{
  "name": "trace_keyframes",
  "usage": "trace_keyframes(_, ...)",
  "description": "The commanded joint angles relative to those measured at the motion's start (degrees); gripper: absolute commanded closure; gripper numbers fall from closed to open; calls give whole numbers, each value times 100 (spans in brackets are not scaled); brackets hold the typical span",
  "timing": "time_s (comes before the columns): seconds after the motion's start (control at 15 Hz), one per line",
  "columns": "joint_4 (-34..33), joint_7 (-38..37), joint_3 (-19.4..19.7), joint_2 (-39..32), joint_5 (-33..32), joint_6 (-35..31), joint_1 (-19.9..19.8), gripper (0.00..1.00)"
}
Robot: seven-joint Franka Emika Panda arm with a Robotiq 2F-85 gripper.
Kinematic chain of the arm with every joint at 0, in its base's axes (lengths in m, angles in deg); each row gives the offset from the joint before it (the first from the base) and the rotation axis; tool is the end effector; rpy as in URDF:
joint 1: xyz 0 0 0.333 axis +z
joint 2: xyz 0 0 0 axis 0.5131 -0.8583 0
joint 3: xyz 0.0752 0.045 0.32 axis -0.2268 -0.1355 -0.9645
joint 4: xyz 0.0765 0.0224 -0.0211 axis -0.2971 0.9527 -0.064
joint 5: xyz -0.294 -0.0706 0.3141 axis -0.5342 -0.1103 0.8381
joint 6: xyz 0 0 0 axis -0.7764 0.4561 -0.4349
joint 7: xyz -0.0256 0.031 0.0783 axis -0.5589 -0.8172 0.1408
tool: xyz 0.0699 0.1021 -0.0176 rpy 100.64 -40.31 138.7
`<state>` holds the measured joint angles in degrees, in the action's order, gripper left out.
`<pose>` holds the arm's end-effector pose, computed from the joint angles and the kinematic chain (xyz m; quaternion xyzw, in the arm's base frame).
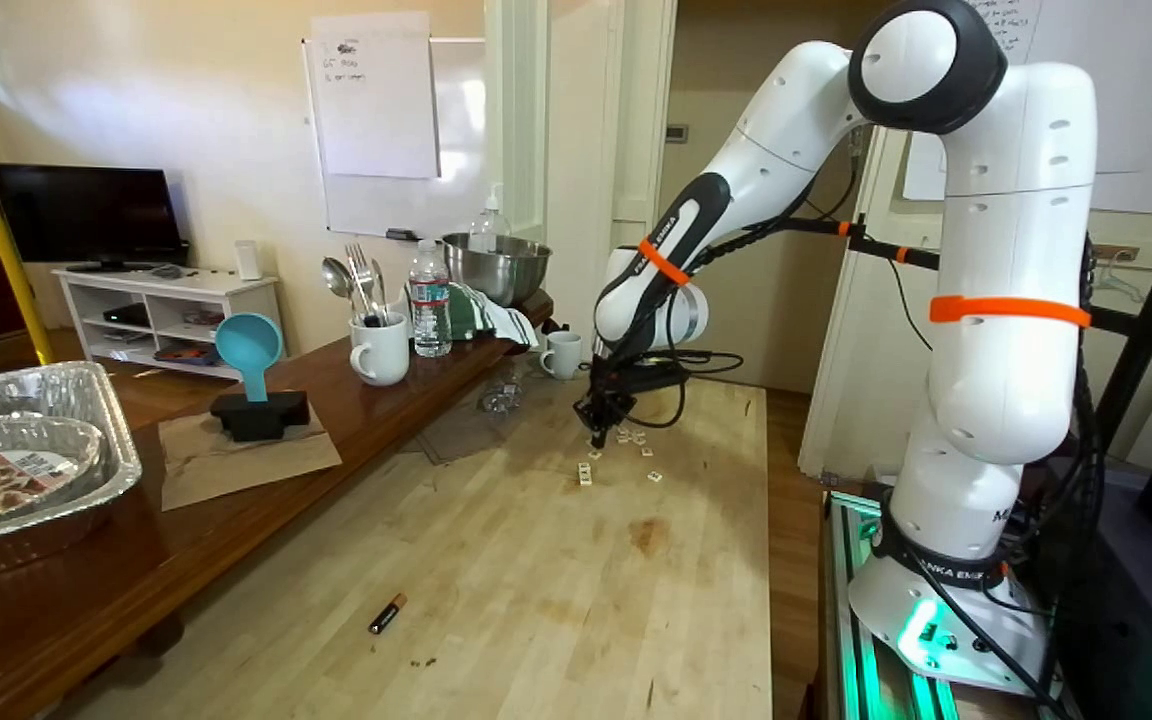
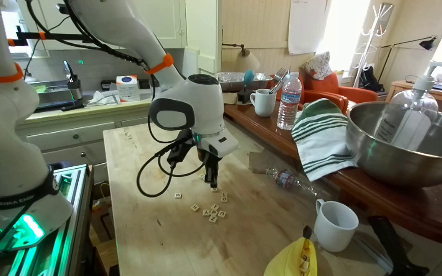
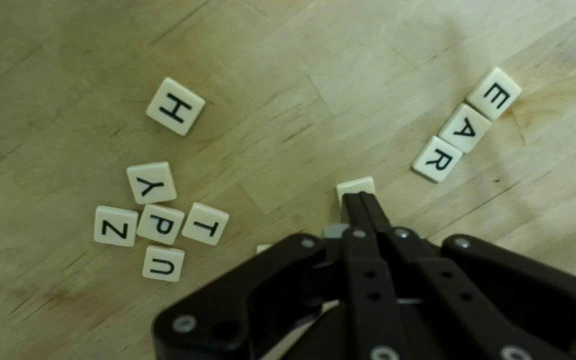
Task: Add a new letter tile to the end of the word
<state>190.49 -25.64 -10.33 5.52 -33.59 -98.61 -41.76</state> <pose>0.4889 -0.1364 0.1883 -0.9674 0.2449 -0.0535 0.0347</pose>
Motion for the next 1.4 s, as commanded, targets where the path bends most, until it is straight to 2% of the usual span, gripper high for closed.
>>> trace_keyframes(0.0,-15,-364,99,-216,68,-308,148,100)
trace_keyframes(0.4,-56,-693,124,-370,42,-408,193,100)
trace_keyframes(0.6,-40,-473,153,-331,-172,-301,199,100)
trace_keyframes(0.87,9,447,139,-250,-663,-205,140,100)
trace_keyframes(1.33,132,2373,-157,-151,-816,-280,-63,100)
